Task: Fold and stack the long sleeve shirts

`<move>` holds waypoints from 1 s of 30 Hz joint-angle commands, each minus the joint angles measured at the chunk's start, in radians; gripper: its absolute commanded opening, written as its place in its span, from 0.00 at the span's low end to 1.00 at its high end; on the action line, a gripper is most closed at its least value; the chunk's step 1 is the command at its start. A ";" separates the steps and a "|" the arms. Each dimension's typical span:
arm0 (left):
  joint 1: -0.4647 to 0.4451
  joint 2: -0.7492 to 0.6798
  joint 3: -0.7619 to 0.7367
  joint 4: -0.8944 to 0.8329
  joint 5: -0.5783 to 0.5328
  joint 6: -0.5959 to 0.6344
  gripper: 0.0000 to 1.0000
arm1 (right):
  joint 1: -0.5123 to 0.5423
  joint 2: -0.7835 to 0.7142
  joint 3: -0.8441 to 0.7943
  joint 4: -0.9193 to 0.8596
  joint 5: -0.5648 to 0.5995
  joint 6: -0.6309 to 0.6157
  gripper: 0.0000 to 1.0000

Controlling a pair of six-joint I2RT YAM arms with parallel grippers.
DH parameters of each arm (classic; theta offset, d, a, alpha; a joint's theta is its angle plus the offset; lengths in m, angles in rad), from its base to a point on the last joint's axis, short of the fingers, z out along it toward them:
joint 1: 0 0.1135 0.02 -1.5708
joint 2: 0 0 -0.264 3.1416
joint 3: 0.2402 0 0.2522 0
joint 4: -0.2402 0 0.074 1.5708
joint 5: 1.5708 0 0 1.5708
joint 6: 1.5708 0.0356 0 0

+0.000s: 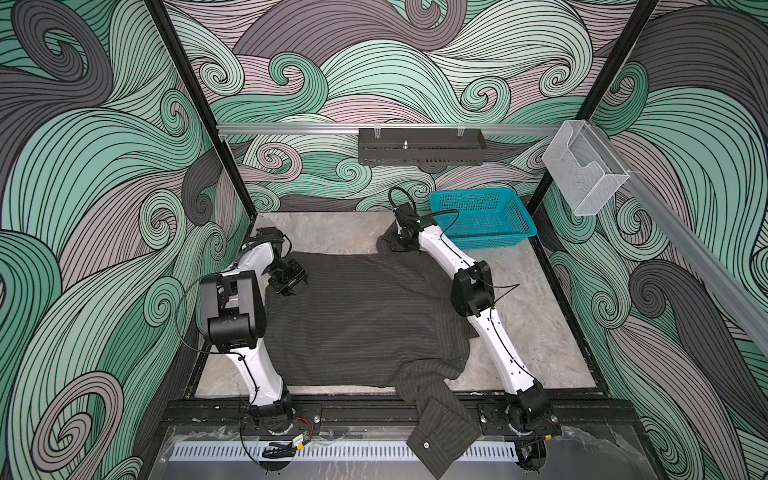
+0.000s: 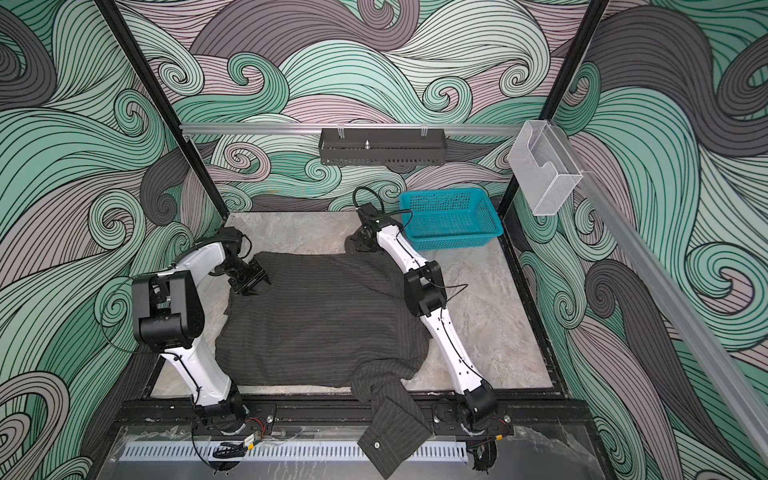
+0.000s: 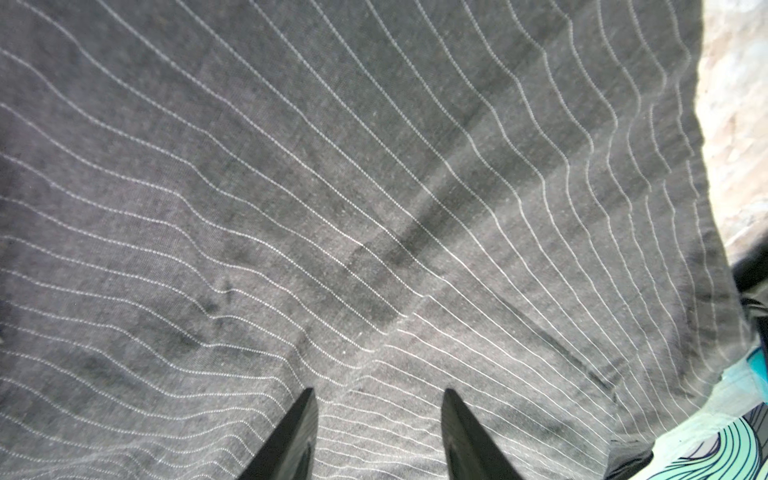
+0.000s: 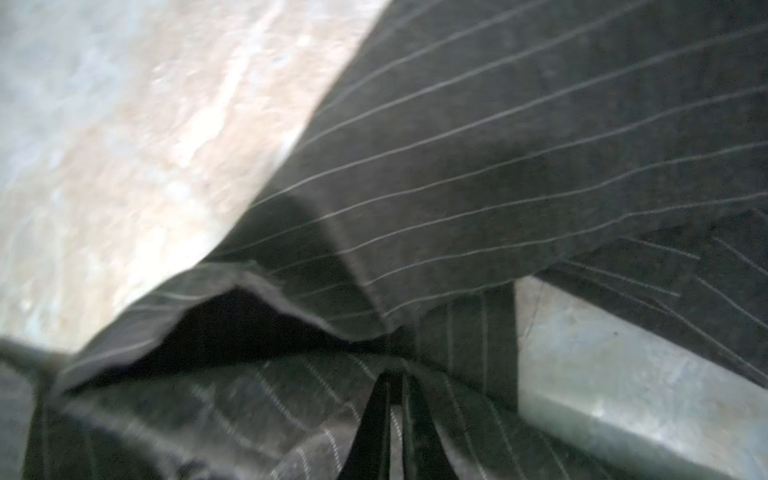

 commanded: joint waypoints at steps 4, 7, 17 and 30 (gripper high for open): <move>0.000 -0.041 0.001 -0.012 0.019 0.015 0.51 | -0.074 0.068 0.097 0.018 0.018 0.159 0.13; 0.000 -0.040 0.000 -0.009 0.025 0.015 0.51 | -0.088 0.073 0.101 0.110 0.004 0.206 0.12; 0.000 -0.031 -0.010 -0.001 0.014 0.015 0.51 | -0.013 -0.168 -0.022 0.165 0.047 0.028 0.36; 0.002 0.110 0.101 -0.051 -0.119 0.002 0.50 | 0.046 -0.419 -0.565 0.039 0.114 0.050 0.39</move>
